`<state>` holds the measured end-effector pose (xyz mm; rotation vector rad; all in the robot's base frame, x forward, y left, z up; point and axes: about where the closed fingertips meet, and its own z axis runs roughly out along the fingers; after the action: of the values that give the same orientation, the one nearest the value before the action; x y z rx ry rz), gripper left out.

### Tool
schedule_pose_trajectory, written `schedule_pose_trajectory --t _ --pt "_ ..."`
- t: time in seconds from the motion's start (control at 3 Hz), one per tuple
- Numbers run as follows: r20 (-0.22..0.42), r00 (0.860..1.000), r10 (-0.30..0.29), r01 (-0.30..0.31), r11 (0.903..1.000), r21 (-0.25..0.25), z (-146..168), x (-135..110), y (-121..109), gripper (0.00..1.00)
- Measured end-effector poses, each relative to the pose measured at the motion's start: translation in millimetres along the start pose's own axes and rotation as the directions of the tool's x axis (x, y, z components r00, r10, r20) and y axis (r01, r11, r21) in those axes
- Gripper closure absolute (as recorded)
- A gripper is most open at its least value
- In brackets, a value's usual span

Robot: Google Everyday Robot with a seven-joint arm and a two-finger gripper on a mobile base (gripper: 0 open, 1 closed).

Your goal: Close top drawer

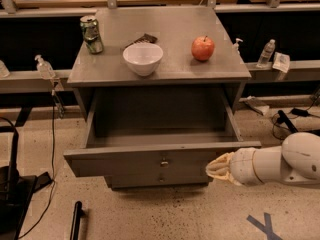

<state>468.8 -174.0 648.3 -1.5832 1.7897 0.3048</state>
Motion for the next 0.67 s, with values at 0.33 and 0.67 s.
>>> schedule_pose_trajectory --t 0.33,0.67 --pt "-0.02 1.0 0.003 -0.003 1.0 -0.005 14.6 12.9 -4.5 1.0" --pt "-0.024 1.0 0.013 -0.013 0.9998 0.013 25.6 23.4 -21.5 1.0"
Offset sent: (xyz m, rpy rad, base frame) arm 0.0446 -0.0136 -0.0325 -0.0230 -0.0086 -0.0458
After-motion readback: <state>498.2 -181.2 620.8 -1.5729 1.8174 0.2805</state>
